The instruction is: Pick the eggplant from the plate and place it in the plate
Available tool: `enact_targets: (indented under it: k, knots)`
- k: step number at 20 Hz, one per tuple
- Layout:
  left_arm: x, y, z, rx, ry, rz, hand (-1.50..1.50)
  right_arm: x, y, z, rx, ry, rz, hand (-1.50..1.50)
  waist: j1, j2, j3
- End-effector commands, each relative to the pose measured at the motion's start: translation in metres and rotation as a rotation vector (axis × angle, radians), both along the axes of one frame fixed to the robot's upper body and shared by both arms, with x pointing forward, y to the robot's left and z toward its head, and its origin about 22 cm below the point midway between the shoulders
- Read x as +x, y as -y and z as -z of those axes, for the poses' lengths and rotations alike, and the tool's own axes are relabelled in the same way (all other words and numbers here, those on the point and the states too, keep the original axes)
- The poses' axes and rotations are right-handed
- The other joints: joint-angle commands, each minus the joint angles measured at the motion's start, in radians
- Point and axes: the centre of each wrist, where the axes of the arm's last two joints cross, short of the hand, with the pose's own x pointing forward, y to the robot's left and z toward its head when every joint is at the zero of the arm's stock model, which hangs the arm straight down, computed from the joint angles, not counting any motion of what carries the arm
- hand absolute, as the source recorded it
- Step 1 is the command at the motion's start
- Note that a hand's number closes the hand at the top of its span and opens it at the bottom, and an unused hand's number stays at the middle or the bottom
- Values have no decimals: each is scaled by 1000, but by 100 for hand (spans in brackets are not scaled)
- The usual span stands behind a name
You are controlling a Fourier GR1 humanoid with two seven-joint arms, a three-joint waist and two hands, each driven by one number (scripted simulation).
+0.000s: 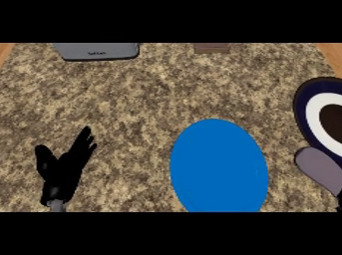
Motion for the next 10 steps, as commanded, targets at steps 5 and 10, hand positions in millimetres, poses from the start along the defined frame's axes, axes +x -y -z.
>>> enact_targets:
  k: [5, 10]
  knots:
    - [16, 14, -3, -5, -8, 54, 0, 16, 89, 15, 46, 105, 245, 150, 46, 11, -1]
    - [12, 3, -1, 4, 4, 53, 0, 78, 137, -6, 28, 124, 253, 150, 62, 13, -1]
